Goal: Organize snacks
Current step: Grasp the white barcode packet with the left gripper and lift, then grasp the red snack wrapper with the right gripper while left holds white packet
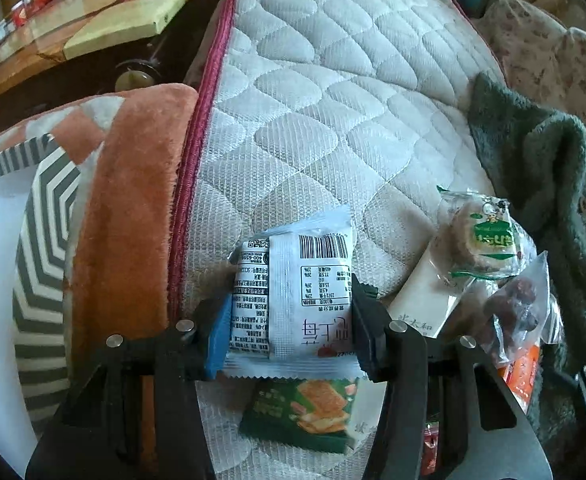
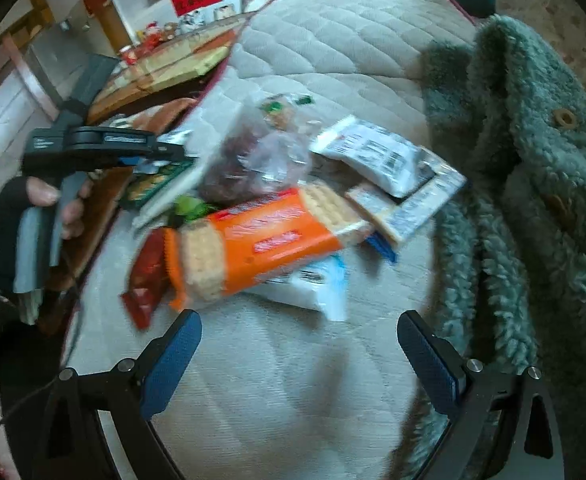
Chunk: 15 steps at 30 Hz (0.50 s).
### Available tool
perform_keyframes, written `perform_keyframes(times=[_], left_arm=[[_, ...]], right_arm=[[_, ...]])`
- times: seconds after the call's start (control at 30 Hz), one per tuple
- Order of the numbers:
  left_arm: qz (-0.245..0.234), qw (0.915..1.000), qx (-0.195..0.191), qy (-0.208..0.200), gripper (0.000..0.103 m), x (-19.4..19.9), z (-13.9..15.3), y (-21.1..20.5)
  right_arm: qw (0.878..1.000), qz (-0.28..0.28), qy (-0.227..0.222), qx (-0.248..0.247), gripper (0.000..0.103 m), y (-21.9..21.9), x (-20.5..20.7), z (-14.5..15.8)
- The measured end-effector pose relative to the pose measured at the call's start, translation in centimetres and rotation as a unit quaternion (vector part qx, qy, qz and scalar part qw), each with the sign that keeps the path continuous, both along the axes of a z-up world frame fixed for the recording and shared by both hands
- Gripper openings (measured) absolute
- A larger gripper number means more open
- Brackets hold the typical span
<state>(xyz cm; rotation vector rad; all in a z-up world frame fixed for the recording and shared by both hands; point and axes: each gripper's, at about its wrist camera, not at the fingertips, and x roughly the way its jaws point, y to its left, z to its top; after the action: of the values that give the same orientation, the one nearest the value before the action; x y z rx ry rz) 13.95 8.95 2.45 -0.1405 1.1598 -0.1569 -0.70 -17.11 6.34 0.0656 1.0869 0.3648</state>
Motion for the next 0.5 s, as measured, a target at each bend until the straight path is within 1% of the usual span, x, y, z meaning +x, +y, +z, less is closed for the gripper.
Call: perform_keyframes(times=[0.1,0.13,0.2,0.23,0.33,0.37,0.43,0.5], left_arm=[[0.019,0.9998,-0.004,-0.008,0.05,-1.2,0.7,0.4],[0.025,0.9996,-0.007,-0.012,0.05,-1.7,1.1,0.6],[0.038,0.999,-0.007,-0.024,0.05,-3.2,2.1,1.1],[0.043,0.9986,-0.005,-0.03,0.05,-4.1,2.6,1.3],[0.056,0.9978,0.004,-0.036,0.05,-6.5,3.7,1.8],[0.061,0.9974,0.007,-0.038,0.05,-7.4,4.0,2.0],[0.075,0.9962,0.003,-0.045,0.05,-9.3,4.6,2.6],[0.083,0.995,0.011,-0.054,0.05,-10.8,5.0,2.9]], right_arm=[[0.998,0.034,0.016,0.059,0.099,1.6,-0.4,0.5],[0.995,0.049,0.027,0.085,0.099,2.5,-0.6,0.5],[0.991,0.064,0.041,0.107,0.099,3.9,-0.7,0.3],[0.99,0.071,0.047,0.108,0.098,4.9,-0.7,0.1],[0.992,0.074,0.047,0.088,0.094,6.9,-0.4,-0.3],[0.993,0.069,0.048,0.084,0.092,7.2,-0.1,-0.6],[0.993,0.056,0.058,0.081,0.091,8.0,1.0,-1.2],[0.993,0.048,0.069,0.077,0.086,8.7,1.7,-1.8]])
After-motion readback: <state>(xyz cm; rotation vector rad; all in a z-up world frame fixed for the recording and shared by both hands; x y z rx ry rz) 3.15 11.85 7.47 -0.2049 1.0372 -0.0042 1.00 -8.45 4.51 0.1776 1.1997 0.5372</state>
